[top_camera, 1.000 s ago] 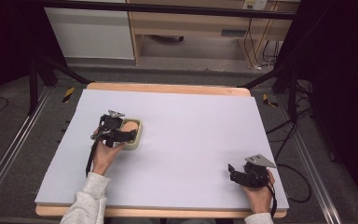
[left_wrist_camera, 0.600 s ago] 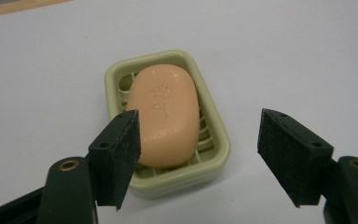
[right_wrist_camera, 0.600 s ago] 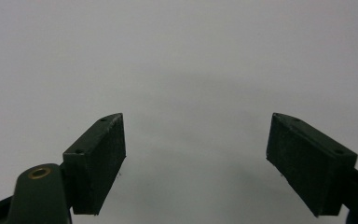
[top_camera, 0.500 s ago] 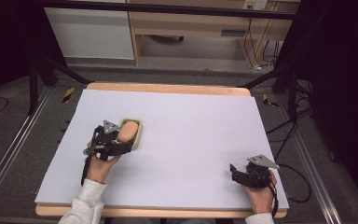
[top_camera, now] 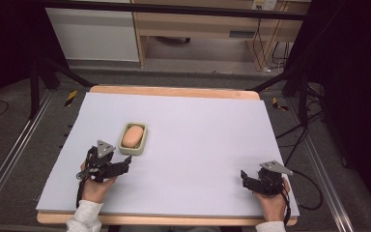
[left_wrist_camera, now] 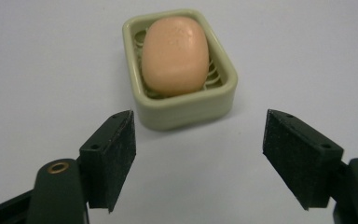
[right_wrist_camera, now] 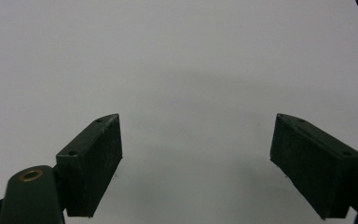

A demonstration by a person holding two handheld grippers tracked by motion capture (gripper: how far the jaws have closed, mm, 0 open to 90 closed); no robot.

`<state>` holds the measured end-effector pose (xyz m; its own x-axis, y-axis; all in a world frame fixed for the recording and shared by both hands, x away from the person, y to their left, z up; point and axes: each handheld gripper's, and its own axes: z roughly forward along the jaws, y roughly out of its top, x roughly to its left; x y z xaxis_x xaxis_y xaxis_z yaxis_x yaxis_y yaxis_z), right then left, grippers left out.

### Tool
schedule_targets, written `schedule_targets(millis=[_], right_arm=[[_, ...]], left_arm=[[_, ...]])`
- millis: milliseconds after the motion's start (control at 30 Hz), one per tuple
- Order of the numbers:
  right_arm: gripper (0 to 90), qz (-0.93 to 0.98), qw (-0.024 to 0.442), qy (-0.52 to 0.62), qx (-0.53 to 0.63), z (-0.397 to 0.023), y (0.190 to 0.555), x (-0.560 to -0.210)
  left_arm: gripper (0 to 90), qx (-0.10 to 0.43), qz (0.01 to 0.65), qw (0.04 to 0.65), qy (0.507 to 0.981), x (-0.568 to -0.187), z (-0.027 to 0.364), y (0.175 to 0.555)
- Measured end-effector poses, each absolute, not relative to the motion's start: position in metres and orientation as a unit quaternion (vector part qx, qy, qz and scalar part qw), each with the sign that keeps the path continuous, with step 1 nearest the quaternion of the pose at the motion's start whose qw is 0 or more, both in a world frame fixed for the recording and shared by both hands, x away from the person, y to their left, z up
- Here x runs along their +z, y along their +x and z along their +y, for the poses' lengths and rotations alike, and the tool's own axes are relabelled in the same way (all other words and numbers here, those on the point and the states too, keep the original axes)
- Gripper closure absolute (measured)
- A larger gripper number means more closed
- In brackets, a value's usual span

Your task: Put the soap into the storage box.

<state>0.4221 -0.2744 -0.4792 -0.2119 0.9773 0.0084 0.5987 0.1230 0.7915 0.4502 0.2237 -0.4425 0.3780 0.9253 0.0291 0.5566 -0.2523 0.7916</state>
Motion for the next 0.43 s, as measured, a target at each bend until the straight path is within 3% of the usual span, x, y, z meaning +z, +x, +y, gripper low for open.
schedule_targets(millis=[433], right_arm=[[15.0, 0.694, 0.275, 0.572, 0.340, -0.282, 0.421, -0.480]], left_arm=[[19.2, 0.264, 0.514, 0.335, 0.744, -0.458, 0.261, 0.430]])
